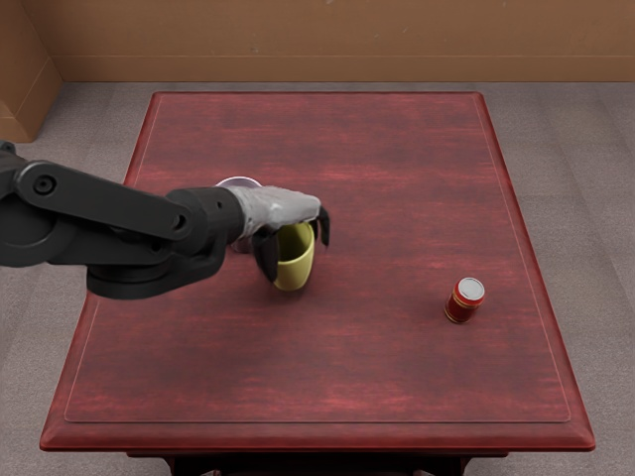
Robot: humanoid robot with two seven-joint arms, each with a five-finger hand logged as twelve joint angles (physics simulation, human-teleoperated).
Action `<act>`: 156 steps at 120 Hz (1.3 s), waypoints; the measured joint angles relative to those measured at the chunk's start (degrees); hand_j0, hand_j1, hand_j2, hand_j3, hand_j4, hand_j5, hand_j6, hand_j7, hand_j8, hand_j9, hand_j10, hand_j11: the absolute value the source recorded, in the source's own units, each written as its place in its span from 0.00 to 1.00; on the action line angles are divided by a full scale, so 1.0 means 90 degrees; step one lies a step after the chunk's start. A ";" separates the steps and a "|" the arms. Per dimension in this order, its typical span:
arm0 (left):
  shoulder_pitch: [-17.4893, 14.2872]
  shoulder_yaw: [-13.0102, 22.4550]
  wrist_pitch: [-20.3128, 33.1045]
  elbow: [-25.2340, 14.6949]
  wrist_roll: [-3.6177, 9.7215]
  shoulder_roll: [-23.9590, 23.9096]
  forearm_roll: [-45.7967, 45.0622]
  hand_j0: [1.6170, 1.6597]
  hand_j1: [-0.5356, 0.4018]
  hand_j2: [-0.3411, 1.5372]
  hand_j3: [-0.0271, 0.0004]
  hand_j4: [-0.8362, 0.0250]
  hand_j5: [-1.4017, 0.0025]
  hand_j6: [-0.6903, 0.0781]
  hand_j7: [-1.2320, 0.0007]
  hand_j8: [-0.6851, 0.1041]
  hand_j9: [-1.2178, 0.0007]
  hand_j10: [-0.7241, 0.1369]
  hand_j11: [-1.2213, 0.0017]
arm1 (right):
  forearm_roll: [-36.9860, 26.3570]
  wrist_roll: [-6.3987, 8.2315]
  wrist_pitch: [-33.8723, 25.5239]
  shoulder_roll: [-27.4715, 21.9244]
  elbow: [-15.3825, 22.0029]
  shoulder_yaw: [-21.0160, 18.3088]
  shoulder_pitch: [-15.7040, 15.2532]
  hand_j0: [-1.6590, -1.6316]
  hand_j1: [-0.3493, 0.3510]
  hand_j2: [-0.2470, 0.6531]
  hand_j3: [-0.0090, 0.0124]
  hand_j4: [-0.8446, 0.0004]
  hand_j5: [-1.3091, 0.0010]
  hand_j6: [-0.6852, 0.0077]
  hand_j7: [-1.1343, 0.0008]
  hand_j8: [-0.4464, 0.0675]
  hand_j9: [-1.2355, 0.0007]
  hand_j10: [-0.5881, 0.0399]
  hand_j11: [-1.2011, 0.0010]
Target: Pick up cup and place in cup with left hand
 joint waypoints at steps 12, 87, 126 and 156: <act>-0.0184 -0.0013 -0.0039 -0.0070 -0.0008 0.0019 -0.0016 0.91 0.43 0.23 0.99 0.47 0.57 0.46 0.51 0.55 0.51 0.45 0.51 | 0.0000 0.0000 0.0000 0.0000 0.0000 0.0000 0.0000 0.04 0.00 0.27 0.42 1.00 1.00 0.99 1.00 0.87 1.00 0.94 1.00; -0.1209 -0.0331 -0.1165 -0.0147 -0.0029 0.0888 -0.0072 0.90 0.43 0.23 0.99 0.47 0.55 0.48 0.49 0.56 0.49 0.46 0.50 | 0.0000 0.0000 0.0000 0.0000 0.0000 0.0000 0.0000 0.04 0.00 0.27 0.42 1.00 1.00 0.99 1.00 0.87 1.00 0.94 1.00; -0.1222 -0.0255 -0.1248 -0.0124 0.0001 0.1512 -0.0051 0.90 0.43 0.23 0.99 0.47 0.55 0.47 0.49 0.56 0.50 0.46 0.50 | 0.0000 0.0000 0.0000 0.0000 0.0000 0.0000 0.0000 0.04 0.00 0.27 0.42 1.00 1.00 0.99 1.00 0.87 1.00 0.94 1.00; -0.1029 -0.0137 -0.1190 0.0056 0.0004 0.1709 0.0004 0.90 0.42 0.24 0.99 0.47 0.55 0.48 0.49 0.56 0.50 0.47 0.50 | 0.0000 0.0000 0.0000 0.0000 0.0000 0.0000 0.0000 0.04 0.00 0.27 0.42 1.00 1.00 0.99 1.00 0.87 1.00 0.94 1.00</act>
